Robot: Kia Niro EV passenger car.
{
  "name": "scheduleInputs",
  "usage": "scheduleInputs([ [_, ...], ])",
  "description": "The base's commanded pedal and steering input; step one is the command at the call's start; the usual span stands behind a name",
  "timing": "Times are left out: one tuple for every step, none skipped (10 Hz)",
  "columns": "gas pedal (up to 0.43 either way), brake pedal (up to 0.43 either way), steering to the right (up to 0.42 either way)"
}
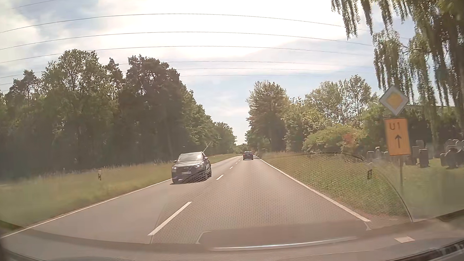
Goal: Follow the waypoints while adhering to traffic rules and regulations
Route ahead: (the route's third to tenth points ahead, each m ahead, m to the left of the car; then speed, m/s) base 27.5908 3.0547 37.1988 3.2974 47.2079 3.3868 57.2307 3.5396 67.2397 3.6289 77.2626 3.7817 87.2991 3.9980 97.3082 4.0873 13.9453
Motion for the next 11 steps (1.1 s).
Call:
scheduleInputs([
  [0.240,0.000,0.001],
  [0.240,0.000,0.001],
  [0.240,0.000,0.001],
  [0.240,0.000,0.000],
  [0.240,0.000,0.001],
  [0.240,0.000,0.000],
  [0.240,0.000,-0.001],
  [0.240,0.000,-0.001],
  [0.240,0.000,-0.001],
  [0.228,0.000,-0.001],
  [0.228,0.000,-0.001],
])
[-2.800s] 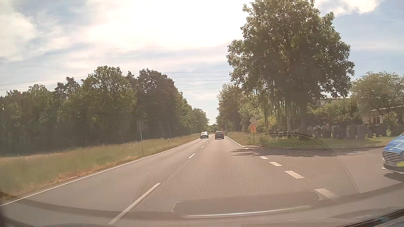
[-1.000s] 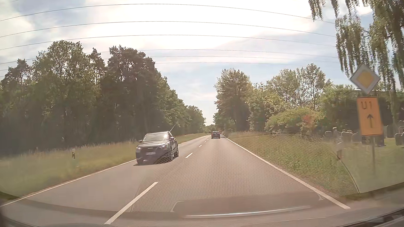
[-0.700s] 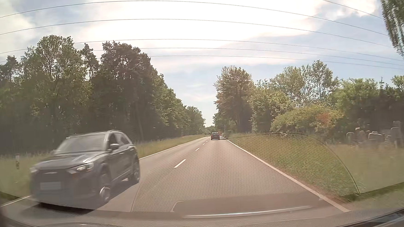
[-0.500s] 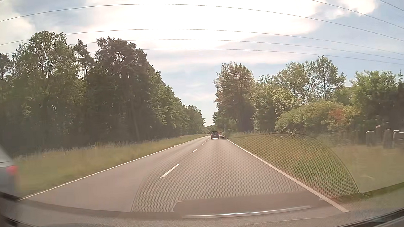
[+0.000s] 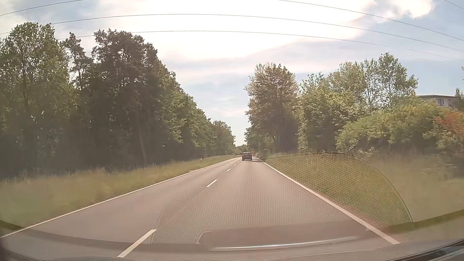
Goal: Follow the waypoints while adhering to traffic rules and regulations
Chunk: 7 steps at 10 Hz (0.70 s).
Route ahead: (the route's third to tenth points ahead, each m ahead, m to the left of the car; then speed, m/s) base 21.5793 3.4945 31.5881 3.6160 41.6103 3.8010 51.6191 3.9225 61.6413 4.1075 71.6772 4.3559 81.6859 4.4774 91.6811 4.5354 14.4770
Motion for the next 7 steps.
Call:
scheduleInputs([
  [0.220,0.000,-0.001],
  [0.197,0.000,-0.001],
  [0.197,0.000,-0.001],
  [0.197,0.000,-0.001],
  [0.197,0.000,-0.001],
  [0.197,0.000,-0.001],
  [0.197,0.000,-0.001],
])
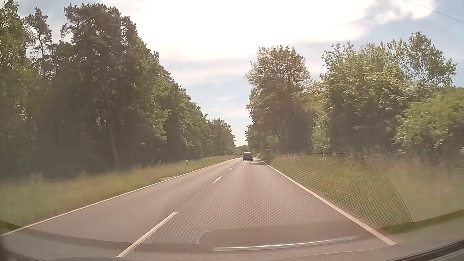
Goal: Follow the waypoints while adhering to traffic rules and regulations
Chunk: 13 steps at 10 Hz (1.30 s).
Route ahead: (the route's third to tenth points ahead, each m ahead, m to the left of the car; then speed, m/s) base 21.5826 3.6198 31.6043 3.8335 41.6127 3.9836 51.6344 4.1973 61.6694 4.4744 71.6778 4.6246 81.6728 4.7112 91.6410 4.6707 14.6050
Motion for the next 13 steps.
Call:
scheduleInputs([
  [0.197,0.000,-0.001],
  [0.197,0.000,-0.001],
  [0.197,0.000,-0.001],
  [0.197,0.000,-0.001],
  [0.197,0.000,-0.001],
  [0.197,0.000,-0.001],
  [0.197,0.000,-0.001],
  [0.197,0.000,-0.001],
  [0.197,0.000,-0.001],
  [0.197,0.000,-0.001],
  [0.197,0.000,-0.001],
  [0.197,0.000,-0.001],
  [0.197,0.000,-0.001],
])
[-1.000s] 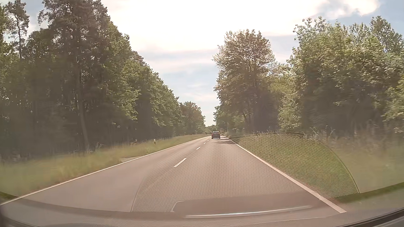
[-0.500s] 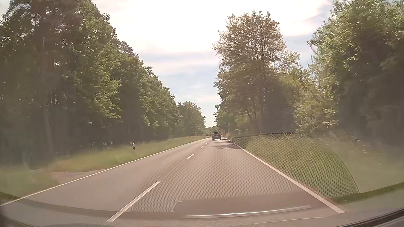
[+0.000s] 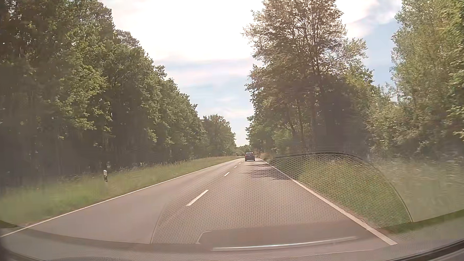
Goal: Follow the waypoints while adhering to traffic rules and regulations
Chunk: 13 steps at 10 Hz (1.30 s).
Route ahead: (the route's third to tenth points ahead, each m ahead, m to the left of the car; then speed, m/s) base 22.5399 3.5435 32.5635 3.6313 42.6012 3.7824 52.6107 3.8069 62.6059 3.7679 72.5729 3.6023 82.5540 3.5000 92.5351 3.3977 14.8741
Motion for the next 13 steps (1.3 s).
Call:
scheduleInputs([
  [0.197,0.000,-0.001],
  [0.197,0.000,-0.001],
  [0.197,0.000,-0.001],
  [0.197,0.000,-0.001],
  [0.197,0.000,-0.001],
  [0.197,0.000,-0.001],
  [0.197,0.000,-0.001],
  [0.197,0.000,-0.001],
  [0.197,0.000,-0.001],
  [0.197,0.000,-0.001],
  [0.197,0.000,-0.001],
  [0.197,0.000,-0.001],
  [0.197,0.000,-0.001],
])
